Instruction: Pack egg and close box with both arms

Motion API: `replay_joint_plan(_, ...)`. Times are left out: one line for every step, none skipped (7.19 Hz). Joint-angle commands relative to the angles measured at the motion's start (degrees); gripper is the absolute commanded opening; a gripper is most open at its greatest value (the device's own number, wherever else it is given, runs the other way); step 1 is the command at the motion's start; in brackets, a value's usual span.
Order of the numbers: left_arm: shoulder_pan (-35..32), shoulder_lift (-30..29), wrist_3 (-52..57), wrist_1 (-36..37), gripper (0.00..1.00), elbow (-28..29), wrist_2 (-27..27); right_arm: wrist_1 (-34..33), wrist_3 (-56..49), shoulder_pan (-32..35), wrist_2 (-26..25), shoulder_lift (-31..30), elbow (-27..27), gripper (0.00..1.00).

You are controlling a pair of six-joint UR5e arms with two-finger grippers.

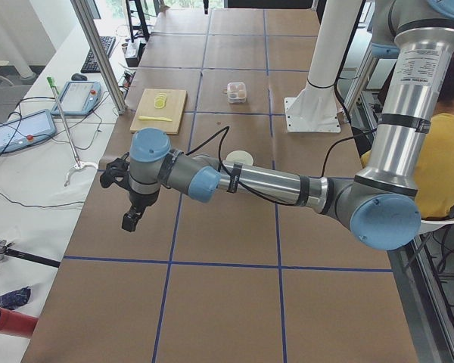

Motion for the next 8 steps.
replay_joint_plan(7.9,0.3,-8.6,0.6,1.0,2.1,-0.2,-3.5,-0.2,-1.2,-1.2,0.1,1.9,1.0)
replay_joint_plan(7.9,2.2,-8.7,3.2,1.0,0.2,-1.7,-3.7,-0.4,-1.8,-3.4,0.1,1.8,1.0)
replay_joint_plan(7.8,3.2,-7.6,7.2,1.0,-2.9,-2.7,-3.7,-0.6,-1.9,-4.0,0.3,1.2,1.0)
replay_joint_plan(7.8,4.5,-5.8,11.0,1.0,-5.8,-2.8,-3.7,-0.6,-1.8,-3.8,0.1,1.1,1.0)
replay_joint_plan(7.8,5.2,-2.8,13.9,1.0,-6.9,-2.7,-3.7,-0.6,-1.8,-3.6,-0.2,1.0,1.0)
replay_joint_plan(7.8,5.3,1.0,15.5,1.0,-6.0,-2.7,-3.7,-0.6,-1.7,-3.3,-0.1,0.1,1.0)
replay_joint_plan(7.5,5.4,3.0,15.6,1.0,-5.9,-2.7,-3.7,-0.7,-1.3,-3.1,0.0,-0.1,1.0)
replay_joint_plan(6.3,5.4,4.2,15.5,1.0,-5.1,-2.7,-3.8,-0.7,-0.3,-3.0,0.0,-0.1,1.0)
